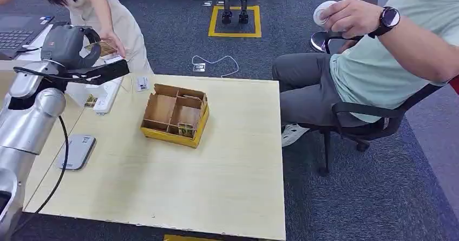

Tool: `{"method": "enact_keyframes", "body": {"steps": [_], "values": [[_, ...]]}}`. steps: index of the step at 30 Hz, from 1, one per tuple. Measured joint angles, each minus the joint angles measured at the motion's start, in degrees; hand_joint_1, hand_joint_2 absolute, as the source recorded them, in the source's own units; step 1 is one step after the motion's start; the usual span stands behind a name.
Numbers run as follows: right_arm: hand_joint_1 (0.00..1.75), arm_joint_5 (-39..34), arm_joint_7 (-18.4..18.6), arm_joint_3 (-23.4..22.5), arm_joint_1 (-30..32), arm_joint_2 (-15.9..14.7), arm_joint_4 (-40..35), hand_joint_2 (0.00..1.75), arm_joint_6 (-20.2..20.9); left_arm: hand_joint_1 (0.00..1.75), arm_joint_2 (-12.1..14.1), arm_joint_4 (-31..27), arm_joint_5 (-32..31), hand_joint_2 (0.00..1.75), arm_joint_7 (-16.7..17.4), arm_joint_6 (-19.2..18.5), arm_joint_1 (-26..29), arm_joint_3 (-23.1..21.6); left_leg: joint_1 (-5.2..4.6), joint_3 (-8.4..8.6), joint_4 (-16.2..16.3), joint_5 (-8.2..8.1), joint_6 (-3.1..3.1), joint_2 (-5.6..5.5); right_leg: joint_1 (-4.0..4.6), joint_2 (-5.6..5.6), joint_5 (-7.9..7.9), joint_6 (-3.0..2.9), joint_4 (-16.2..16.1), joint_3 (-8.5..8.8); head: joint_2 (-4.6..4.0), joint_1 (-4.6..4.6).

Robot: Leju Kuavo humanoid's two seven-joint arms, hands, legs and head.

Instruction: Pass the card to the sensor for recognition and then transmit it.

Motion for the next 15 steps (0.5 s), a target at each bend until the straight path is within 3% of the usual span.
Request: {"method": "enact_keyframes", "body": {"steps": [10,11,15], "values": [[0.0,0.61,0.02,0.02,-0.05,0.0,0.0,1.75,0.09,1.75,-1.18,2.64,-2.45,1.75,2.23,2.19,-1.52,-0.02,0.01,0.0,0.01,0.01,0.0,-0.01,0.0,0.0,0.0,0.0,0.0,-0.03,0.0,0.02],[0.0,1.27,0.07,0.2,-0.27,0.0,0.0,1.75,0.31,1.75,-2.4,5.8,-5.65,1.75,4.64,5.36,-3.41,-0.04,0.01,-0.02,0.01,0.03,0.02,-0.02,0.01,-0.01,0.01,0.0,0.0,-0.02,0.0,0.0],[0.0,2.36,0.98,1.27,-1.1,0.13,0.0,1.75,1.03,1.75,-5.03,13.97,-8.0,1.75,7.06,10.82,-7.99,-0.04,0.0,-0.02,0.01,0.05,0.01,0.05,0.0,0.06,0.09,0.05,0.01,-0.02,0.0,0.0]]}}
